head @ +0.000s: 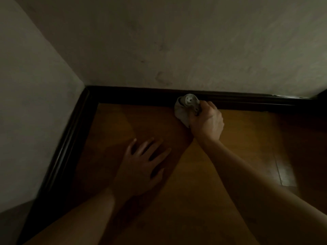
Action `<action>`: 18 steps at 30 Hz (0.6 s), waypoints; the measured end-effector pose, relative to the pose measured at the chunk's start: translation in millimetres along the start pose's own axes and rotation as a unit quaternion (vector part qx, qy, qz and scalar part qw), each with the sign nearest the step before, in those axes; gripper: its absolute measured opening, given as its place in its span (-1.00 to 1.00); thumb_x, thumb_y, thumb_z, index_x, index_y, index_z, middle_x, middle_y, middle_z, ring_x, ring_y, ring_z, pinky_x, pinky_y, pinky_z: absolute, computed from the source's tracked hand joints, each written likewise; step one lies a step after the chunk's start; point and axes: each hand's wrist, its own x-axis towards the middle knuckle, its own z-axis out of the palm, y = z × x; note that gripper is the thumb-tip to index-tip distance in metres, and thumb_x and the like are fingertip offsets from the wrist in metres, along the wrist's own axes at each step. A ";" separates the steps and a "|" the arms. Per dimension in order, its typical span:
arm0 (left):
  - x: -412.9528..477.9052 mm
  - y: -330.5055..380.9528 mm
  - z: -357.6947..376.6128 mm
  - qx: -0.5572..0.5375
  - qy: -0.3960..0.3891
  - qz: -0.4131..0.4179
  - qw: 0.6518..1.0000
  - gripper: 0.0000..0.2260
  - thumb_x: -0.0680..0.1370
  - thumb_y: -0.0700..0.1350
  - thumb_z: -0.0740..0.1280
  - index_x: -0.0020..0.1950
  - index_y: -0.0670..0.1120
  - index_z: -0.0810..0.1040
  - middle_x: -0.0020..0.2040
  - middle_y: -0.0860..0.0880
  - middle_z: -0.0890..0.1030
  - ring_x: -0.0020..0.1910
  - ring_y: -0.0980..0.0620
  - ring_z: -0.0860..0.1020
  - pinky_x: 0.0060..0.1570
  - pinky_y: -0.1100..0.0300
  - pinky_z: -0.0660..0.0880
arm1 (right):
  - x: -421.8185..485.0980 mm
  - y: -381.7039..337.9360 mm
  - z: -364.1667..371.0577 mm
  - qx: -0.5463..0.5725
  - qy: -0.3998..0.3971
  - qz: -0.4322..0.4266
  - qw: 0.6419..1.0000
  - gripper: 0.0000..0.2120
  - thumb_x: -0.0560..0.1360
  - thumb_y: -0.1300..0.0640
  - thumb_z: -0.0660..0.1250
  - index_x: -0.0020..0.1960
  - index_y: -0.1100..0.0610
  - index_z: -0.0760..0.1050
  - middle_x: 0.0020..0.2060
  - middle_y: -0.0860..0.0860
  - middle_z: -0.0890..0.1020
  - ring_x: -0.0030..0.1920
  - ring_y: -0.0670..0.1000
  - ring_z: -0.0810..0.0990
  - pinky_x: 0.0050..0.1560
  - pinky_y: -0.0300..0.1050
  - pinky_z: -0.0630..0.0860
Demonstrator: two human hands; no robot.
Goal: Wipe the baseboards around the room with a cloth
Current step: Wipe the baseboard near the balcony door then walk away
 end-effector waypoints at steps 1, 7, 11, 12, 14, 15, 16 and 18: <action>1.2 0.3 -1.2 -0.003 -0.007 -0.001 1.000 -0.48 0.60 0.22 0.17 0.56 0.16 0.31 0.56 -0.03 0.33 0.54 -0.10 0.28 0.40 -0.33 0.22 | 1.1 8.5 -5.1 -0.003 0.009 0.012 1.000 -0.80 0.46 -0.05 0.34 -0.12 0.09 0.50 -0.18 0.02 0.54 -0.17 0.19 0.57 -0.31 -0.12 0.24; 9.4 6.0 -8.8 -0.008 -0.047 -0.029 0.998 -0.46 0.59 0.22 0.07 0.55 0.10 0.35 0.56 -0.05 0.32 0.54 -0.12 0.28 0.41 -0.31 0.26 | 4.3 45.2 -28.3 -0.020 0.056 0.080 0.995 -0.78 0.46 -0.05 0.33 -0.03 0.08 0.56 -0.11 0.04 0.58 -0.07 0.21 0.58 -0.24 -0.07 0.32; 8.0 8.3 -10.0 -0.014 -0.040 -0.028 0.999 -0.47 0.58 0.20 0.11 0.54 0.11 0.36 0.54 -0.07 0.36 0.53 -0.12 0.29 0.41 -0.31 0.26 | 5.7 37.7 -24.9 -0.010 0.020 0.028 0.999 -0.79 0.48 -0.06 0.34 -0.06 0.09 0.54 -0.14 0.03 0.56 -0.13 0.19 0.57 -0.26 -0.08 0.28; 8.0 8.3 -10.1 -0.014 -0.038 -0.028 0.999 -0.47 0.58 0.20 0.12 0.55 0.11 0.36 0.54 -0.06 0.36 0.54 -0.12 0.29 0.41 -0.31 0.26 | 6.7 38.0 -24.9 -0.011 0.016 0.024 1.000 -0.78 0.48 -0.07 0.34 -0.08 0.08 0.53 -0.15 0.02 0.55 -0.14 0.18 0.57 -0.27 -0.09 0.27; 8.4 8.4 -10.4 -0.013 -0.038 -0.029 0.999 -0.47 0.58 0.20 0.12 0.54 0.12 0.36 0.54 -0.06 0.36 0.53 -0.12 0.29 0.40 -0.32 0.26 | 6.8 40.9 -25.5 -0.005 0.031 0.044 0.999 -0.78 0.47 -0.08 0.34 -0.07 0.07 0.55 -0.14 0.02 0.57 -0.11 0.19 0.58 -0.26 -0.09 0.28; 8.3 8.6 -10.5 -0.013 -0.039 -0.029 0.999 -0.47 0.58 0.19 0.12 0.54 0.12 0.36 0.54 -0.06 0.37 0.53 -0.12 0.30 0.40 -0.33 0.27 | 5.6 40.9 -25.2 0.001 0.041 0.061 0.997 -0.78 0.46 -0.08 0.34 -0.04 0.06 0.56 -0.13 0.02 0.57 -0.10 0.19 0.58 -0.25 -0.08 0.30; 8.1 8.5 -10.4 -0.014 -0.039 -0.030 0.999 -0.47 0.58 0.19 0.12 0.54 0.12 0.37 0.53 -0.06 0.37 0.53 -0.12 0.30 0.39 -0.33 0.27 | 4.4 38.3 -23.8 0.005 0.046 0.071 0.996 -0.77 0.46 -0.07 0.34 -0.01 0.06 0.57 -0.11 0.02 0.58 -0.09 0.19 0.58 -0.24 -0.08 0.31; 7.7 8.1 -9.7 -0.017 -0.036 -0.029 0.999 -0.48 0.59 0.18 0.14 0.54 0.11 0.37 0.53 -0.07 0.38 0.53 -0.13 0.30 0.39 -0.33 0.26 | 2.7 29.7 -19.7 0.006 0.036 0.059 0.998 -0.77 0.46 -0.07 0.34 -0.01 0.07 0.57 -0.11 0.03 0.57 -0.10 0.19 0.58 -0.25 -0.08 0.30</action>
